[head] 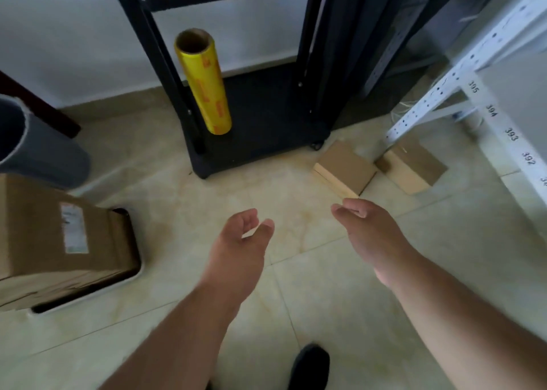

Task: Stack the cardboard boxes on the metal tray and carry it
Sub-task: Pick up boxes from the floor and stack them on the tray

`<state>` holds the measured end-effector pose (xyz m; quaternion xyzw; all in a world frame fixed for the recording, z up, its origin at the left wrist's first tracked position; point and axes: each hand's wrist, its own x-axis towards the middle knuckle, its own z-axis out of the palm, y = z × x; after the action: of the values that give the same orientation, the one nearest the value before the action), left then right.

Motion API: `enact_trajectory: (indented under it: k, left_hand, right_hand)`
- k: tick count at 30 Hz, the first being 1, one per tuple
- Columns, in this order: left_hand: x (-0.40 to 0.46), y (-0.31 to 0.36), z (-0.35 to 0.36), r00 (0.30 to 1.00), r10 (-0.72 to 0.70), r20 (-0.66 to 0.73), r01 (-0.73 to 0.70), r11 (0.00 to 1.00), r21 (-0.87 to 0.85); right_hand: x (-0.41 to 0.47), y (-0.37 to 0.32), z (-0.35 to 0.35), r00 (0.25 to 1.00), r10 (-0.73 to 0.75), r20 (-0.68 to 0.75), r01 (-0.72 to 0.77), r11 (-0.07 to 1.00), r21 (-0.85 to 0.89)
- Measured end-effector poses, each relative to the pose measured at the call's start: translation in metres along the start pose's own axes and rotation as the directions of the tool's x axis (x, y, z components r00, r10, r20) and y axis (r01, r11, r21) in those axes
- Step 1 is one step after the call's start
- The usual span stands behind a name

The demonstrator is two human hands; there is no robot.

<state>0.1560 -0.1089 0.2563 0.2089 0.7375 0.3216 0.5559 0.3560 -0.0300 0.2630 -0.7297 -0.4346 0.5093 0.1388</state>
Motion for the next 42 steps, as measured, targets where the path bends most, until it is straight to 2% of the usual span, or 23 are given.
enact_trajectory:
  k: [10, 18, 26, 34, 42]
  left_hand:
    - [0.026, 0.003, 0.043, 0.993, -0.080, 0.085, 0.077, 0.996, 0.035]
    - [0.050, 0.019, 0.064, 0.993, -0.076, 0.092, 0.066, 0.992, 0.107]
    - [0.091, 0.012, 0.120, 0.987, -0.156, 0.035, 0.153, 0.985, 0.080]
    - [0.153, -0.002, 0.218, 0.966, -0.257, -0.020, 0.257, 0.966, -0.003]
    - [0.216, -0.011, 0.296, 0.951, -0.309, -0.022, 0.309, 0.951, -0.009]
  right_hand:
    - [0.024, 0.009, -0.019, 0.997, 0.055, -0.045, -0.057, 0.997, -0.051]
    - [0.059, 0.005, -0.038, 0.997, 0.045, -0.059, -0.048, 0.998, -0.051]
    - [0.147, 0.029, -0.065, 0.997, 0.076, -0.010, -0.076, 0.985, -0.157]
    - [0.256, 0.069, -0.101, 0.992, 0.101, 0.074, -0.080, 0.965, -0.249]
    - [0.346, 0.099, -0.114, 0.990, 0.098, 0.103, -0.048, 0.914, -0.403]
